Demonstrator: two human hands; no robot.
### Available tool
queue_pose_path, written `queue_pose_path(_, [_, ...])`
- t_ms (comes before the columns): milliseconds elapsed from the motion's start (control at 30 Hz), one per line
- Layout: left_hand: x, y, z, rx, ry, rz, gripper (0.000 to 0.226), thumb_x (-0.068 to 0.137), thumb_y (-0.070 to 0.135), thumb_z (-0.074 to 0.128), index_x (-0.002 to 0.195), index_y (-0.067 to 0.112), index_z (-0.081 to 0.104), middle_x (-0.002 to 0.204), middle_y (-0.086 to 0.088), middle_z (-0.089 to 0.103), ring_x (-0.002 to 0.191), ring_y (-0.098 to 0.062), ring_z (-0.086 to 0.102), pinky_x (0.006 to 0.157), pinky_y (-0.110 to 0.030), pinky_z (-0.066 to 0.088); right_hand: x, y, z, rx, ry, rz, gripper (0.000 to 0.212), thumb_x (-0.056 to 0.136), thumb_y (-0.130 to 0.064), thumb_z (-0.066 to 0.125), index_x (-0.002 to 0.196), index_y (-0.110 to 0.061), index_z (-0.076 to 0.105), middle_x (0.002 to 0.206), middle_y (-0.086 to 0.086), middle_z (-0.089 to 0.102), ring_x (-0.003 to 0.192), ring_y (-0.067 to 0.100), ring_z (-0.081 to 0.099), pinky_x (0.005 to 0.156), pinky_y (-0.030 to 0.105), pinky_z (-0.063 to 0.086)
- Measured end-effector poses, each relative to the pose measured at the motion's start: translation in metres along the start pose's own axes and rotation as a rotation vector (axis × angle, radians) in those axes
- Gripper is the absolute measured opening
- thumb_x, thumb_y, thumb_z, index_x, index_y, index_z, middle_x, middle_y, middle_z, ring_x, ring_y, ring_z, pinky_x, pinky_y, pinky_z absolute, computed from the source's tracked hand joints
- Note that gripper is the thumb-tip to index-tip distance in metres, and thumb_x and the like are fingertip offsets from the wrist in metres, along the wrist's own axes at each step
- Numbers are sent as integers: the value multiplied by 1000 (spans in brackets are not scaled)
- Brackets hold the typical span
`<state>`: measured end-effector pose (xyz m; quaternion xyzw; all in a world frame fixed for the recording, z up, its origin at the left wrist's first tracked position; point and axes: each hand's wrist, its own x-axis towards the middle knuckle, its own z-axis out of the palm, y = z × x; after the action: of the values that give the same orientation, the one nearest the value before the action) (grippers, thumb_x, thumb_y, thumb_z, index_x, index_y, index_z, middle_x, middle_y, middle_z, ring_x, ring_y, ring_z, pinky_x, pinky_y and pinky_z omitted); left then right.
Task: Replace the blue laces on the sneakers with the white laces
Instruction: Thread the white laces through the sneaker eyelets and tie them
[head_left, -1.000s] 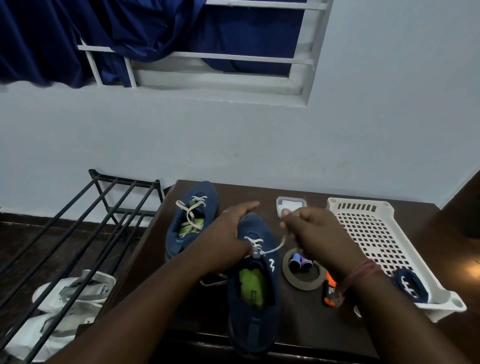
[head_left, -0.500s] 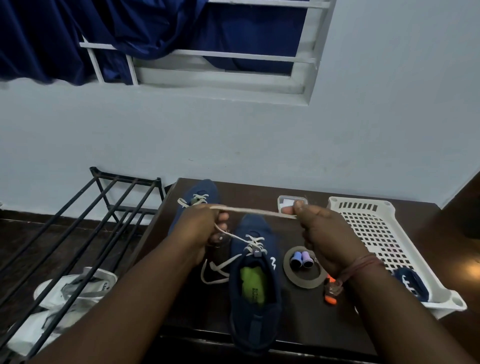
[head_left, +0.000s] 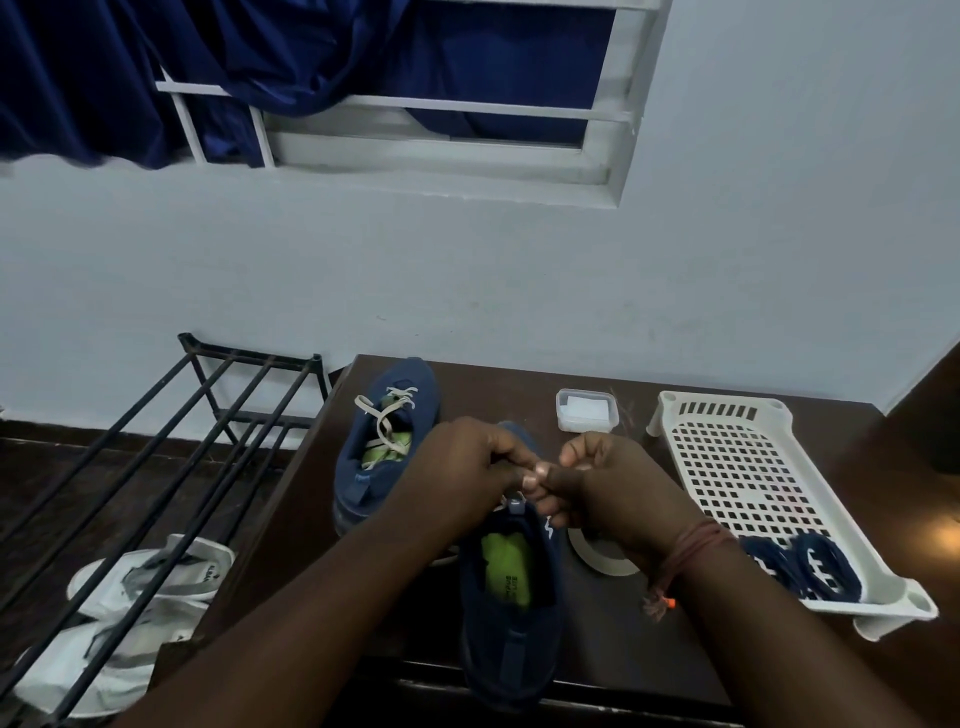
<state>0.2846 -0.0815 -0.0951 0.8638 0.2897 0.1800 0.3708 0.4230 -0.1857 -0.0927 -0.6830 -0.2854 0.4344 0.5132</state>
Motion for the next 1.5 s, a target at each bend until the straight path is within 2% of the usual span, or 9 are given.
queue_pose_path(167, [-2,-2,14,87,108,-157,17,84,16,58,77,25,70,74,10,70,70,-2,64,68,-27,53,-2,9,-5,-426,-29,102,28,74,-30,86,74,-6,71,59,5,67,51,14,58,56,28,52])
queue_pose_path(333, [-5,-9,33,209,15,-185,16,91,24,52,85,15,65,87,-1,69,88,-21,63,82,-38,52,0,11,-2,-467,-60,213,20,86,-11,74,92,9,72,54,1,66,44,5,62,48,19,50])
queue_pose_path(367, [-4,-11,36,261,26,-178,17,92,25,51,87,15,64,90,-2,68,91,-23,63,84,-38,50,0,10,-3,-413,-39,235,19,88,-10,71,94,8,72,57,2,68,49,8,65,52,21,54])
queue_pose_path(433, [-5,-13,41,343,50,-154,19,93,29,49,89,17,63,93,-1,68,96,-25,62,89,-38,48,-1,8,-6,-301,8,245,26,93,-19,65,108,1,70,83,8,74,75,18,71,77,33,60])
queue_pose_path(500, [-5,-13,44,389,46,-152,21,93,32,48,90,19,63,95,1,68,97,-24,61,91,-38,46,0,14,-8,-212,2,289,27,95,-22,61,115,-4,67,101,10,72,90,25,69,93,42,55])
queue_pose_path(600, [-5,-14,48,411,59,-129,23,92,35,47,88,20,63,92,2,68,94,-23,61,87,-36,43,8,21,-11,-70,7,456,11,91,0,62,100,6,67,89,23,69,70,29,70,79,47,60])
queue_pose_path(700, [-8,-10,52,425,66,-140,19,91,36,47,88,22,60,93,4,66,97,-21,59,87,-38,35,9,24,-13,-102,-20,468,8,91,2,61,96,5,66,88,23,68,67,28,69,70,41,61])
queue_pose_path(1267, [-13,3,52,599,21,-145,26,91,37,45,85,21,66,92,5,65,99,-21,56,87,-41,31,11,23,-14,-76,17,446,8,90,5,62,95,8,66,80,23,67,60,27,69,62,39,60])
queue_pose_path(1500, [-20,4,65,558,187,-186,26,90,39,47,89,24,67,93,6,67,98,-20,56,79,-39,29,13,24,-14,-87,10,439,8,90,4,61,95,7,67,76,22,69,61,28,69,63,40,60])
